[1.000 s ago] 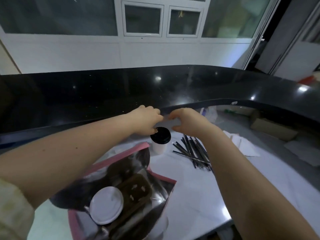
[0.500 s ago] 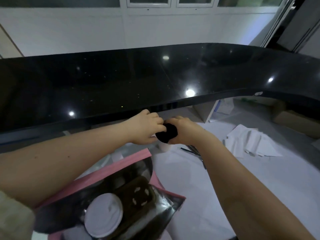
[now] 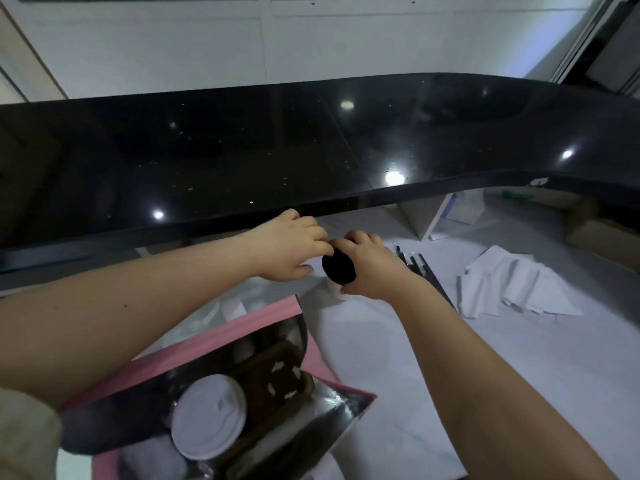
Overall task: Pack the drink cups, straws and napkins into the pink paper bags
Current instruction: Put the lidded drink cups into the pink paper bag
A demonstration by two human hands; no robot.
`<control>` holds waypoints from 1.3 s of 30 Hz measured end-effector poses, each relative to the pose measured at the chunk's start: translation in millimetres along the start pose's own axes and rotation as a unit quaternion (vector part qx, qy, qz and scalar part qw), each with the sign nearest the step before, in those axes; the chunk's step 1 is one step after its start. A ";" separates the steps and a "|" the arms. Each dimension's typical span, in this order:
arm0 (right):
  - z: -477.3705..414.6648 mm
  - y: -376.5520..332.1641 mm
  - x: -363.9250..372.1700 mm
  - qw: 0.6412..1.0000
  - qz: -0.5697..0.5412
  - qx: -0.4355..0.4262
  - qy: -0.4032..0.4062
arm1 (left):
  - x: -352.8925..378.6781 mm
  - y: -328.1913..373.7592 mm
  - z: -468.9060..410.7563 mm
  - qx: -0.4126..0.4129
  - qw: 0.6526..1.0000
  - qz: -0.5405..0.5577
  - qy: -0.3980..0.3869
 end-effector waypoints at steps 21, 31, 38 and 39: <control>90.9 -123.1 -124.7 0.978 0.019 -0.151 0.143 | -106.9 -28.9 150.5 -0.262 0.954 0.063 0.134; 137.1 -206.3 -128.7 0.959 -0.069 -0.267 0.060 | -102.1 16.4 254.3 -0.396 0.902 0.104 0.138; 159.1 -225.0 -94.5 0.948 -0.075 -0.307 -0.026 | -86.3 68.2 293.1 -0.444 0.832 0.283 0.173; 161.6 -224.9 -92.0 0.947 -0.079 -0.309 -0.034 | -85.1 76.5 291.7 -0.439 0.825 0.312 0.168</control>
Point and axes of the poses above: each hand's wrist, its own z-axis away from the middle knuckle, its own x-axis out of the palm, y = z × x, the point moved 5 cm from there along -z, towards the middle knuckle, and after that the axes turned 9 degrees about -z, right-handed, at the moved point
